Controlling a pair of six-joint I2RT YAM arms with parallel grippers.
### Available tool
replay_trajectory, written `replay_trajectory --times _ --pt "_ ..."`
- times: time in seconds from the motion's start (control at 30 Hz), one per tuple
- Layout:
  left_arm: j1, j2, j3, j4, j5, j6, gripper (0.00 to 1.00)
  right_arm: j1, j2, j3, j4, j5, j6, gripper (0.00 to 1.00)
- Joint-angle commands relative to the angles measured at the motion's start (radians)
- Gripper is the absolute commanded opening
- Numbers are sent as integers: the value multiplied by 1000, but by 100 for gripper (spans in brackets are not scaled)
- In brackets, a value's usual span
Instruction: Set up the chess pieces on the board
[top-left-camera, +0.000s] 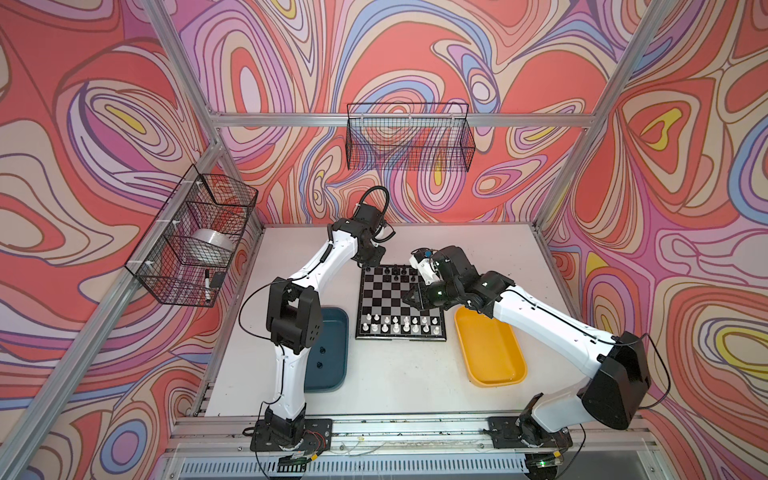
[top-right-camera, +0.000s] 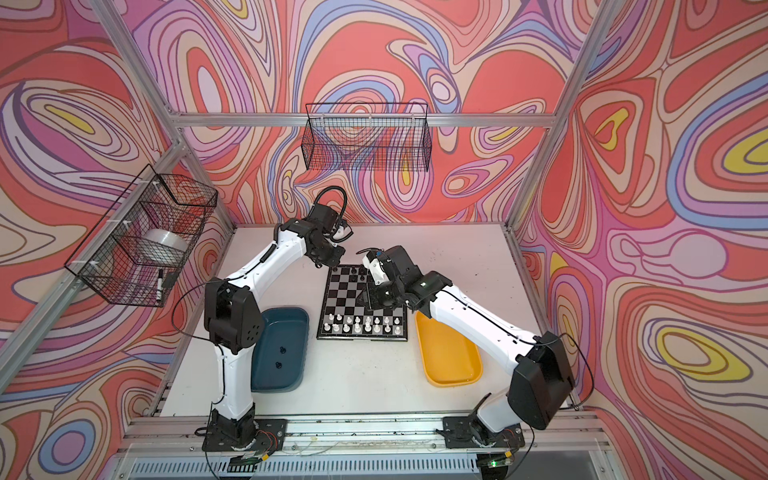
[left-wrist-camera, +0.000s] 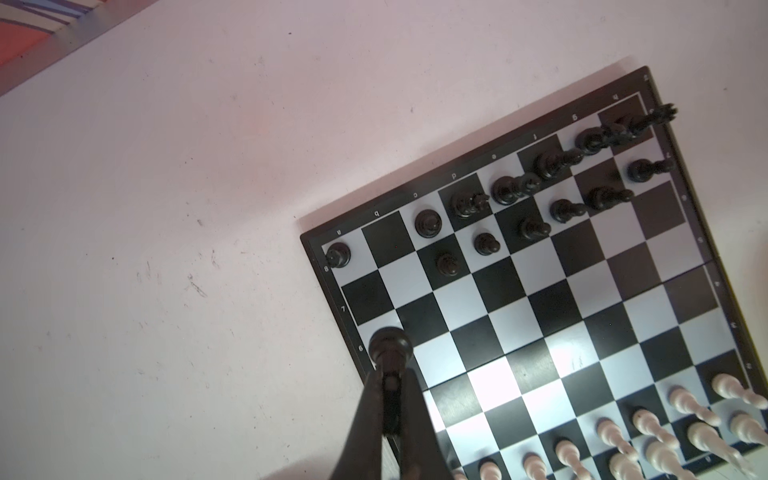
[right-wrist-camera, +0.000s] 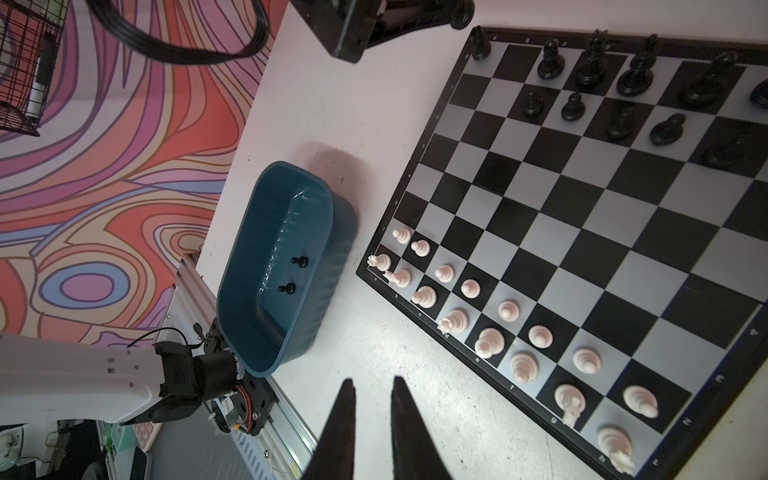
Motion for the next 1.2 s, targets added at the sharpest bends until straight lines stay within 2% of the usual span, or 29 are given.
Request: replay_trajectory --times 0.0,1.17 --pt "-4 36 38 -17 -16 33 0 -2 -18 -16 4 3 6 17" --pt "-19 298 269 -95 -42 82 0 -10 -8 -57 28 -6 4 17"
